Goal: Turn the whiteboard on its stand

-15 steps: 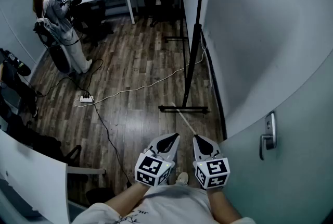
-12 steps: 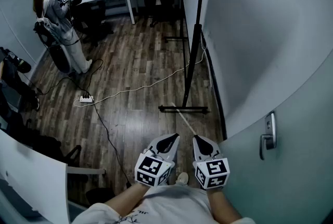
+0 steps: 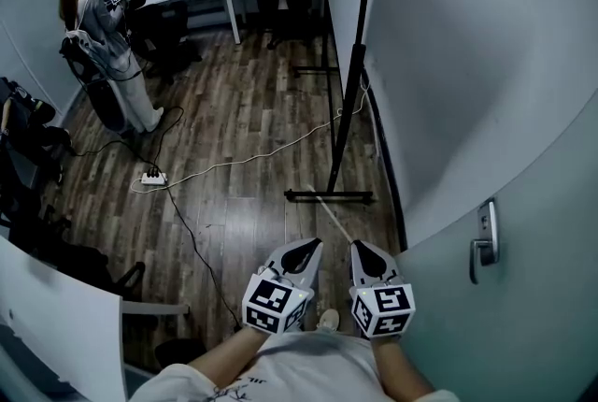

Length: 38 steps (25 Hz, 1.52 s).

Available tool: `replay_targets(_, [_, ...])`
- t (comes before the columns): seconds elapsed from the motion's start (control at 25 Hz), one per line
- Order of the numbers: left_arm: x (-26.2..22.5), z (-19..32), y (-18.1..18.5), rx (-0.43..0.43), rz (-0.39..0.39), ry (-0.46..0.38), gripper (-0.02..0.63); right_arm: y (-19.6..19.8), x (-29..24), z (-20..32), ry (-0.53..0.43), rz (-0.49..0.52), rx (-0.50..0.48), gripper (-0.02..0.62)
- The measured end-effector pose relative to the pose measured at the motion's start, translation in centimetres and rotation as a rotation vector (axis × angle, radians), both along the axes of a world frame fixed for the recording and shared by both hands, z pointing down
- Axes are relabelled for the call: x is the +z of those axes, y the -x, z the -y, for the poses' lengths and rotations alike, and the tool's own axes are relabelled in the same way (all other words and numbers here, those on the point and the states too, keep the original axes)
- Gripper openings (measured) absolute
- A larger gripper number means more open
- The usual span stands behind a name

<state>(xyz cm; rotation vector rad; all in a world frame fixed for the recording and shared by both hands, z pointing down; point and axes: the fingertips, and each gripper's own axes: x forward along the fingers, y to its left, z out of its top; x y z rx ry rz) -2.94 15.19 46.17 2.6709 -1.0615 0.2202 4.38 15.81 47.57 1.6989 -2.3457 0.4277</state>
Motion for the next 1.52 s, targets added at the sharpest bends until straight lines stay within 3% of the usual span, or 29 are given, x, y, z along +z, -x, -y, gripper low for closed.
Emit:
replay_targets(0.48, [0.5, 0.9, 3.7, 0.031, 0.018, -0.009, 0.009, 2.5, 0.5, 0.8, 0.008, 0.002, 0.056, 0.006])
replay_targets(0.68, [1.1, 2.0, 3.6, 0.028, -0.004, 0.018, 0.009, 2.5, 1.5, 1.9, 0.024, 0.015, 0.062, 0.006])
replay_targets(1.52, [0.0, 19.8, -2.8, -0.051, -0.01, -0.019, 0.009, -3.9, 0.4, 20.4, -0.022, -0.003, -0.015, 0.006])
